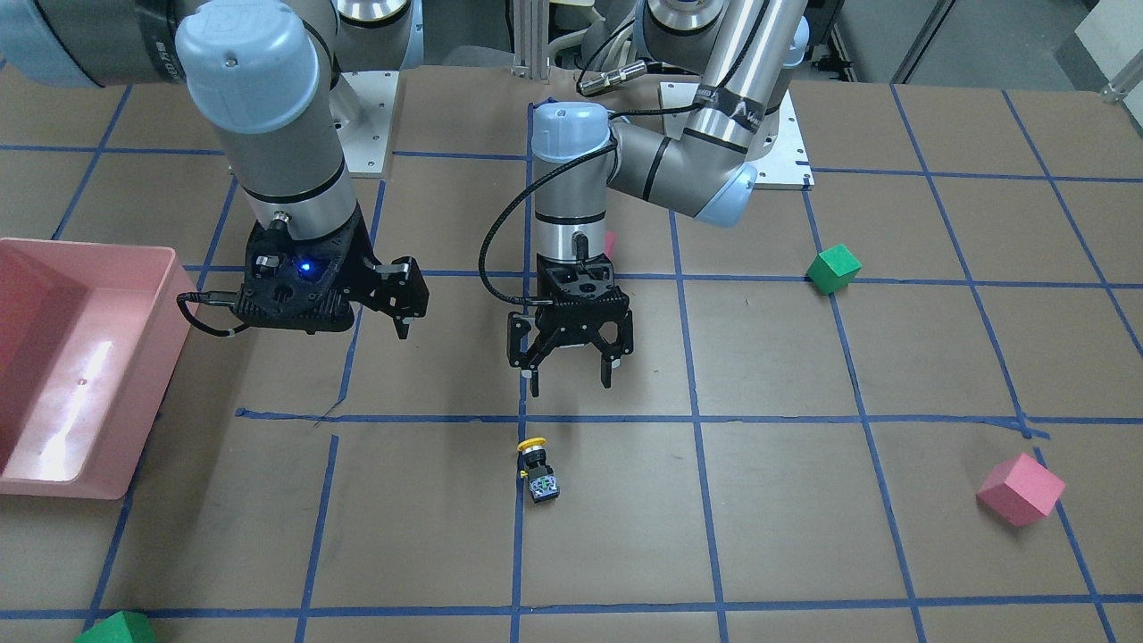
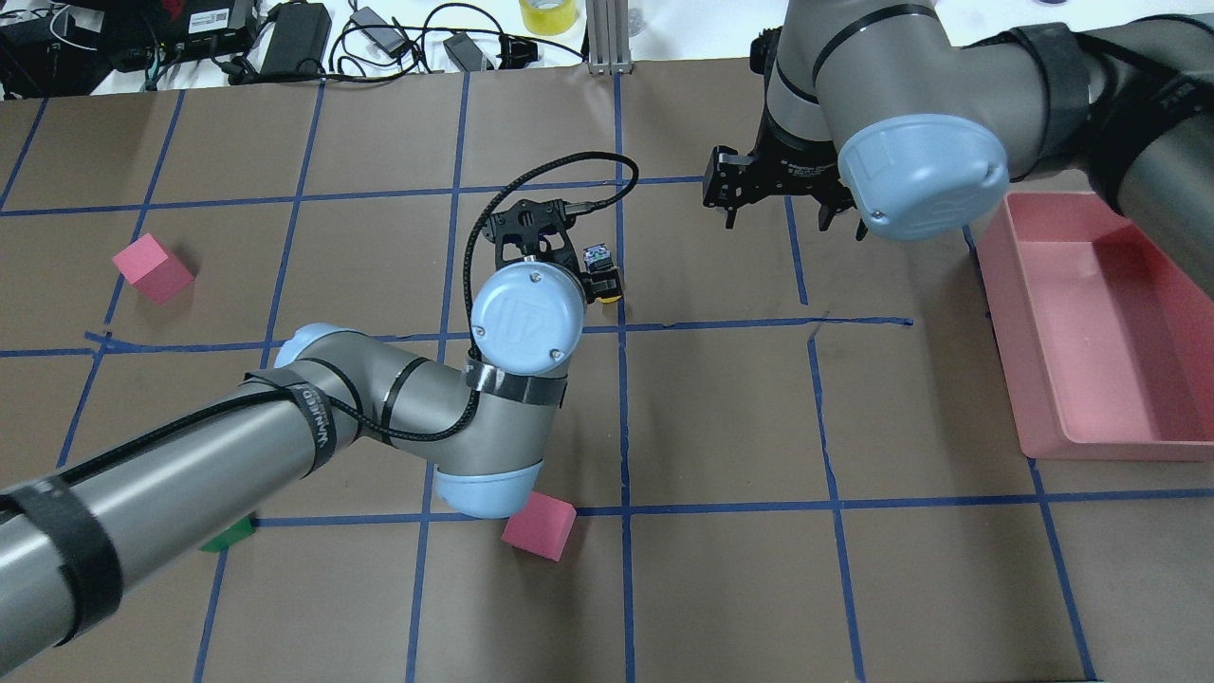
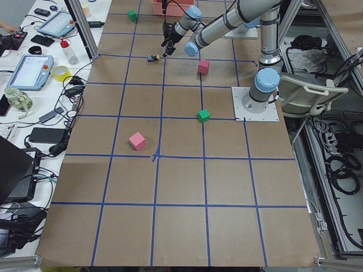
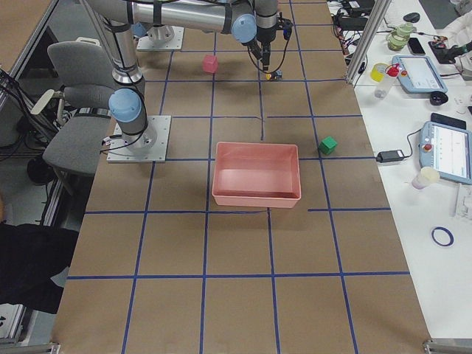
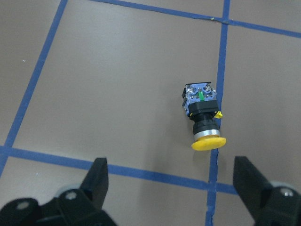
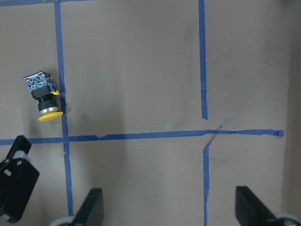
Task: Align button upright
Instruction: 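Reach the left gripper to the lying button while the right arm withdraws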
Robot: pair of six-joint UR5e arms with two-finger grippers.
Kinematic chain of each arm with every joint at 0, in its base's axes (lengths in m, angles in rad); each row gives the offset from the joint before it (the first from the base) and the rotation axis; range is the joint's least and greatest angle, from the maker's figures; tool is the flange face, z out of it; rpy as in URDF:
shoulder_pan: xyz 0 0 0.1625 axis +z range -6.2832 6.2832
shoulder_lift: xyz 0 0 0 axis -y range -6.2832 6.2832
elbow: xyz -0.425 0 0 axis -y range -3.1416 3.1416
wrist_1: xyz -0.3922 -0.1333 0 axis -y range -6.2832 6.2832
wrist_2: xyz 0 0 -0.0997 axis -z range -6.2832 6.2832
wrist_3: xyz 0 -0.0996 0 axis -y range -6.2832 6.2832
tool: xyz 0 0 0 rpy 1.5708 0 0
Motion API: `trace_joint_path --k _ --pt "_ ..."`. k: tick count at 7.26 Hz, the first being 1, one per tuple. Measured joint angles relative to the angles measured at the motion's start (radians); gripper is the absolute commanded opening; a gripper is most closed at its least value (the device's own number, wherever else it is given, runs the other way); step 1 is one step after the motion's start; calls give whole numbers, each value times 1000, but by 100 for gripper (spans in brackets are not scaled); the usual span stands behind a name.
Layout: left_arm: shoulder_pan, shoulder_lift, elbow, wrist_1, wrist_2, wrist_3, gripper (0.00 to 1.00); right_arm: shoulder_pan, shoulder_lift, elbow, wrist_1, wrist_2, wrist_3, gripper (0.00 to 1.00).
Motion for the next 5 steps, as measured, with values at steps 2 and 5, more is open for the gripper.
trace_joint_path --k 2,5 --pt "-60 -120 85 60 95 -3 94 -12 -16 0 38 16 -57 100" --pt "-81 -224 94 232 125 5 94 -49 -40 -4 110 23 -166 100"
